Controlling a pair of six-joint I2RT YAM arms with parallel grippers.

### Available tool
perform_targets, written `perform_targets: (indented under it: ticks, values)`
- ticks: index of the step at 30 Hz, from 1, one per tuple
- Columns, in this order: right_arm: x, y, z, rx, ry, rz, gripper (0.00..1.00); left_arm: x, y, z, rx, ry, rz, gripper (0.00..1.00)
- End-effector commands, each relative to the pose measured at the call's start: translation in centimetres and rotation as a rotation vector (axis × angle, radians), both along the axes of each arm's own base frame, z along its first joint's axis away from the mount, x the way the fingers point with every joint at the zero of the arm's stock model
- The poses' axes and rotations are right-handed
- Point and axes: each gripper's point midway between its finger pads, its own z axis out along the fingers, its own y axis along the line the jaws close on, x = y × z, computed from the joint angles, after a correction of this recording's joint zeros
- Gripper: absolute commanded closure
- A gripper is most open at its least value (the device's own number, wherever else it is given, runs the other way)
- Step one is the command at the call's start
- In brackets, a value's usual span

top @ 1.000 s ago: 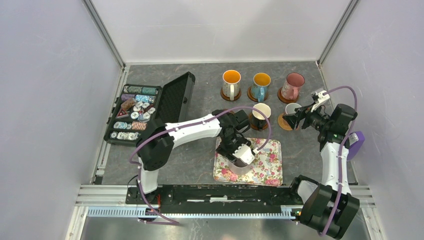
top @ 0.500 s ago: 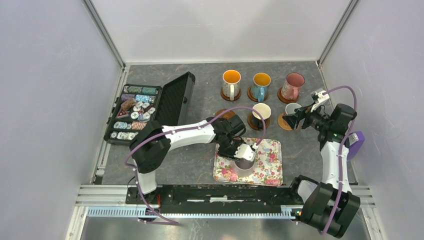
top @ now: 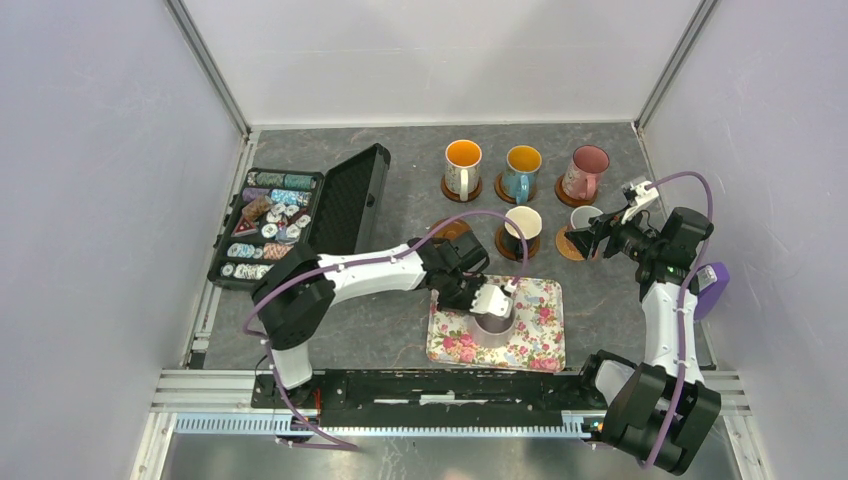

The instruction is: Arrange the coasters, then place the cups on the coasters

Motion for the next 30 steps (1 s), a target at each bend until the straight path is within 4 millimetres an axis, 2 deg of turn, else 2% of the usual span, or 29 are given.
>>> perform_targets:
  ticks: [1, 5, 8, 15, 20, 26, 30]
  values:
    - [0.8, -0.5, 1.9, -0.034, -0.060, -0.003, 0.20, -0.2, -0.3, 4.1, -0.105, -0.007, 0.071, 0.98]
    - [0.8, -0.5, 1.9, -0.035, -0.060, -0.004, 0.20, -0.8, 0.0, 6.1, -0.156, 0.015, 0.144, 0.98]
    - [0.8, -0.6, 1.9, -0.037, -0.063, -0.004, 0.20, -0.5, 0.1, 8.2, -0.220, 0.034, 0.255, 0.98]
    - [0.6, -0.6, 1.9, -0.042, -0.058, -0.009, 0.20, 2.9, 1.6, 11.1, -0.340, 0.090, 0.600, 0.98]
    - [0.7, -0.6, 1.7, -0.036, -0.048, -0.011, 0.20, 3.0, 1.9, 9.9, -0.344, 0.084, 0.600, 0.98]
    - [0.7, -0.7, 1.7, -0.039, -0.039, -0.013, 0.20, 2.3, 0.4, 8.1, -0.350, 0.128, 0.578, 0.98]
    - [0.7, -0.8, 1.9, -0.052, -0.042, -0.012, 0.20, 1.5, 0.7, 5.3, -0.261, 0.111, 0.546, 0.98]
